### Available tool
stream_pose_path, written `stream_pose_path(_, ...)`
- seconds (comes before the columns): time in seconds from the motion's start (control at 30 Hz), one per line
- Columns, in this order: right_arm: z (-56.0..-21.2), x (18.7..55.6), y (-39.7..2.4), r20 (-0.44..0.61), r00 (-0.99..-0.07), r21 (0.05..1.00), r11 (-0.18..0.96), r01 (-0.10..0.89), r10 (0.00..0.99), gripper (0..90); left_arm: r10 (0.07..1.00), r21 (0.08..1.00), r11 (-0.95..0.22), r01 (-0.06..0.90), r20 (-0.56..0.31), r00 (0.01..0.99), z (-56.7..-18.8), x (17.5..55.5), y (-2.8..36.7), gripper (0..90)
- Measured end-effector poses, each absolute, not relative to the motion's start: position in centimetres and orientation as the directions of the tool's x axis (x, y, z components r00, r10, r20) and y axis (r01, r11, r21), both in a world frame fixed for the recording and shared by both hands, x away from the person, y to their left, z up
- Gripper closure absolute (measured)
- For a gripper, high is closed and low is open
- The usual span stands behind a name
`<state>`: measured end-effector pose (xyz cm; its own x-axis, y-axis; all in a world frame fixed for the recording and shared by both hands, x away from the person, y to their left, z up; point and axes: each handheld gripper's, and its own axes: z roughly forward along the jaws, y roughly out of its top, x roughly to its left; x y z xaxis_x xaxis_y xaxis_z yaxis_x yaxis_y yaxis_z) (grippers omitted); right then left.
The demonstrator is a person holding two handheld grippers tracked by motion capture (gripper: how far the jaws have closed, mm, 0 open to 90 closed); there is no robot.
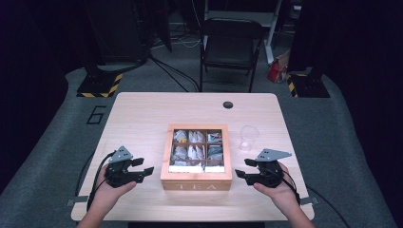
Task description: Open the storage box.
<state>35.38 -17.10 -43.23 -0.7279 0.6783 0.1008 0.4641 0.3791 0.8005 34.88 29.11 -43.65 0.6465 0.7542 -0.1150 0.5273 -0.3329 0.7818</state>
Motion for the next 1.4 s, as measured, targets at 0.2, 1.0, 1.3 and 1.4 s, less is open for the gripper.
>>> stream_pose_path(0.2, -43.2, 34.8, -16.5, 0.101, -0.742, 0.803, 0.386, 0.454, 0.662, 40.5, 0.743, 0.783, -0.338, 0.522, -0.119, 0.659, -43.9, 34.0, 28.6, 40.8)
stream_pose_path(1.0, -46.4, 33.8, -14.8, 0.101, -0.799, 0.773, 0.459, 0.439, 0.593, 54.3, 0.687, 0.775, -0.387, 0.499, -0.118, 0.717, -45.7, 32.7, 27.3, 44.1)
stream_pose_path(1.3, -46.6, 33.7, -14.6, 0.078, -0.799, 0.772, 0.471, 0.427, 0.597, 61.7, 0.689, 0.779, -0.379, 0.500, -0.123, 0.714, -45.9, 32.8, 27.3, 44.0)
stream_pose_path(1.4, -46.6, 33.7, -14.4, 0.067, -0.801, 0.773, 0.476, 0.419, 0.595, 63.2, 0.694, 0.783, -0.374, 0.497, -0.119, 0.710, -46.0, 32.7, 27.2, 44.1)
